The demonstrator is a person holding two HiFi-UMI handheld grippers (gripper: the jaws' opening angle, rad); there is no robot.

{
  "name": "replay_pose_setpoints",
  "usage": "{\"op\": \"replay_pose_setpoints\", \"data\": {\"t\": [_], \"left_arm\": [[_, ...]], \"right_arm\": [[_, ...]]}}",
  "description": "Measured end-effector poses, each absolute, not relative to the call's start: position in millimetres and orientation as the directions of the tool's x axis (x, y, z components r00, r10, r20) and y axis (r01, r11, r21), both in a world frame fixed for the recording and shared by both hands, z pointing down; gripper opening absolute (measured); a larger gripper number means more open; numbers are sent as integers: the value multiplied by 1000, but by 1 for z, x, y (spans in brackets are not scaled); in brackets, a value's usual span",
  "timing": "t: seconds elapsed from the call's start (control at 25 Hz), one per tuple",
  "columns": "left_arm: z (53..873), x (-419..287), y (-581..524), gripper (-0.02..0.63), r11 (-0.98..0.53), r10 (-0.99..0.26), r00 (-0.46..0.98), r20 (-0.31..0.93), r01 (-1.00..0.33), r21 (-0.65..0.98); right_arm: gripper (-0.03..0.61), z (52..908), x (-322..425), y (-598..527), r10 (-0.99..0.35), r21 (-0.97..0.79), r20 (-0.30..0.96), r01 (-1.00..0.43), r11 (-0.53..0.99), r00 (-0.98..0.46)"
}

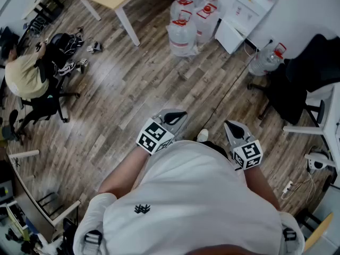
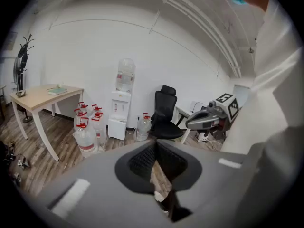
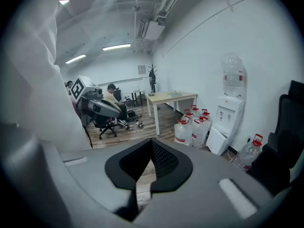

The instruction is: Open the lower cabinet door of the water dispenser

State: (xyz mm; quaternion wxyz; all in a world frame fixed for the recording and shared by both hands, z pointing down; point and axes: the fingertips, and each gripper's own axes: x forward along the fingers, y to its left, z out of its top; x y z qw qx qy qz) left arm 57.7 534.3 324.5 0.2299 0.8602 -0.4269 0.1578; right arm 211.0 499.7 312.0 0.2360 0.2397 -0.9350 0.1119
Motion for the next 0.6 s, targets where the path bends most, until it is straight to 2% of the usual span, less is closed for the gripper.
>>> {"op": "replay_pose_setpoints", "data": {"t": [0.24,0.6], "left_arm": [[326,116,466,55,-476,-694,509,509,-855,206],[319,181,401,55,-506,-675,507,536,-847,164]], "right_arm": [[1,324,258,430,-295,-132,463,-394,910,-836],[3,342,328,378,-341,-183,416,-445,877,-843]]}}
